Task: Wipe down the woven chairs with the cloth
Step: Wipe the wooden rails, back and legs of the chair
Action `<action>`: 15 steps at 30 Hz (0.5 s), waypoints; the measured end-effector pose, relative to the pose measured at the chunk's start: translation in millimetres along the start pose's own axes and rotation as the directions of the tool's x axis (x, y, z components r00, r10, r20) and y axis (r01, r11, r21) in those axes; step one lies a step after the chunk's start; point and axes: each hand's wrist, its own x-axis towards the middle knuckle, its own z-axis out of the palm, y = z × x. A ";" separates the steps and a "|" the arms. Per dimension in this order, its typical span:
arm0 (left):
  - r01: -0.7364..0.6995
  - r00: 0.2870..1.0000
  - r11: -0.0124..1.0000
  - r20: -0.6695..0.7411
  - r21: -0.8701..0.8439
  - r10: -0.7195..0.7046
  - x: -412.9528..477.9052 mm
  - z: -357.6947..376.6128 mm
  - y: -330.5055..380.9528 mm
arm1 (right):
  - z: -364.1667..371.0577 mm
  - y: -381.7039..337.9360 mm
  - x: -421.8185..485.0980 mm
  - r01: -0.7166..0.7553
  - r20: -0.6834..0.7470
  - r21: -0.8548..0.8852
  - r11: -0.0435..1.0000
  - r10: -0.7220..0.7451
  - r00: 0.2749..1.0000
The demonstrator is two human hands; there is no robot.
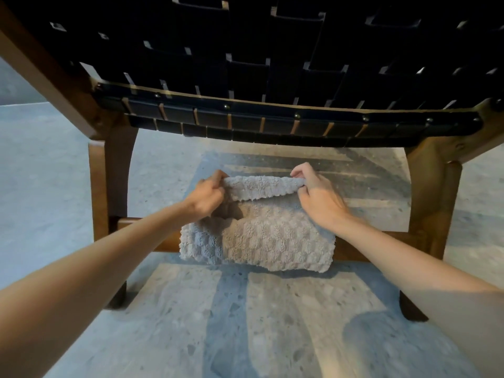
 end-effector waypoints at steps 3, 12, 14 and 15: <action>-0.025 0.998 0.994 0.055 -0.103 0.031 -13.7 -6.7 1.3 | -4.5 -8.9 -27.5 0.088 -0.053 -0.051 0.995 -0.091 0.994; -0.247 0.967 0.946 0.116 0.211 0.226 -38.8 -12.5 -6.1 | -0.6 -5.9 -102.8 0.248 0.196 -0.128 0.960 -0.221 0.955; -0.358 0.932 0.816 0.119 0.454 0.343 -45.0 -8.9 -8.9 | 0.1 -5.7 -108.0 0.280 0.203 -0.152 0.948 -0.247 0.947; -0.400 0.907 0.727 0.127 0.558 0.402 -49.1 -6.0 -9.0 | 0.2 -6.9 -106.7 0.288 0.166 -0.156 0.945 -0.262 0.951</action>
